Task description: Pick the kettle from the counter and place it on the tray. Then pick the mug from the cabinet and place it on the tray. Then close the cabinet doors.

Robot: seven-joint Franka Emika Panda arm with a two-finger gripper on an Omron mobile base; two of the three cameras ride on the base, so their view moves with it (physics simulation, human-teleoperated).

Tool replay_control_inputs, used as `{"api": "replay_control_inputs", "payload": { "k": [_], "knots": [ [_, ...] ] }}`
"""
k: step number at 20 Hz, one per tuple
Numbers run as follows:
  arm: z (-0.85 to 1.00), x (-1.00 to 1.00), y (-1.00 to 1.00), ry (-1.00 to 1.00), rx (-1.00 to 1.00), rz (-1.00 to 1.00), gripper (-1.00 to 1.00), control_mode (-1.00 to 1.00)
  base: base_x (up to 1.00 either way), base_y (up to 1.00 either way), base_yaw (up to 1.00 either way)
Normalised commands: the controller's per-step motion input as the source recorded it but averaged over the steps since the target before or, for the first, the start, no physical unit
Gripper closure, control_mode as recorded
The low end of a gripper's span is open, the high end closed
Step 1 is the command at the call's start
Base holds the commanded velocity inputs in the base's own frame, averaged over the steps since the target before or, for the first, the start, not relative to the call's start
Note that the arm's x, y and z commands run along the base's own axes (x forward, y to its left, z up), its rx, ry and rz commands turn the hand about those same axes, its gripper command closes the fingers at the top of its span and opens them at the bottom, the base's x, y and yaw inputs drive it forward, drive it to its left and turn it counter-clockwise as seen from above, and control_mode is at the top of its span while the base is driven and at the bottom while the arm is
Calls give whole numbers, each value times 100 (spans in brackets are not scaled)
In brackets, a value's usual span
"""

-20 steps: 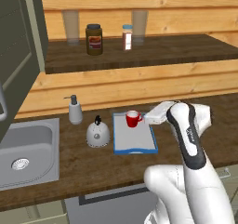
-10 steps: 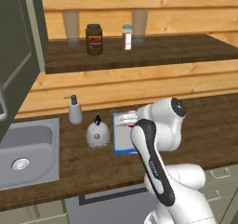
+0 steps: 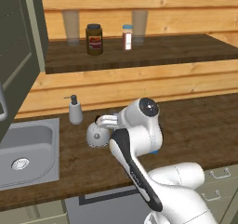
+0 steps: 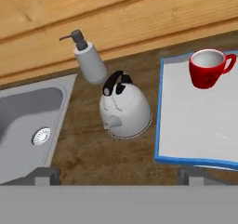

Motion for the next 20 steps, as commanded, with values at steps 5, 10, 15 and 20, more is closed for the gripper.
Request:
{"api": "replay_control_inputs", "payload": {
  "k": [5,10,15,20],
  "knots": [
    [-1,49,18,28,-20,0,-100,-100,0,0,0],
    [-5,55,20,14,-9,0,-100,-100,0,0,0],
    [-24,38,13,0,0,0,-100,-100,0,0,0],
    [-16,48,15,1,0,0,-100,-100,0,0,0]
  ]
}}
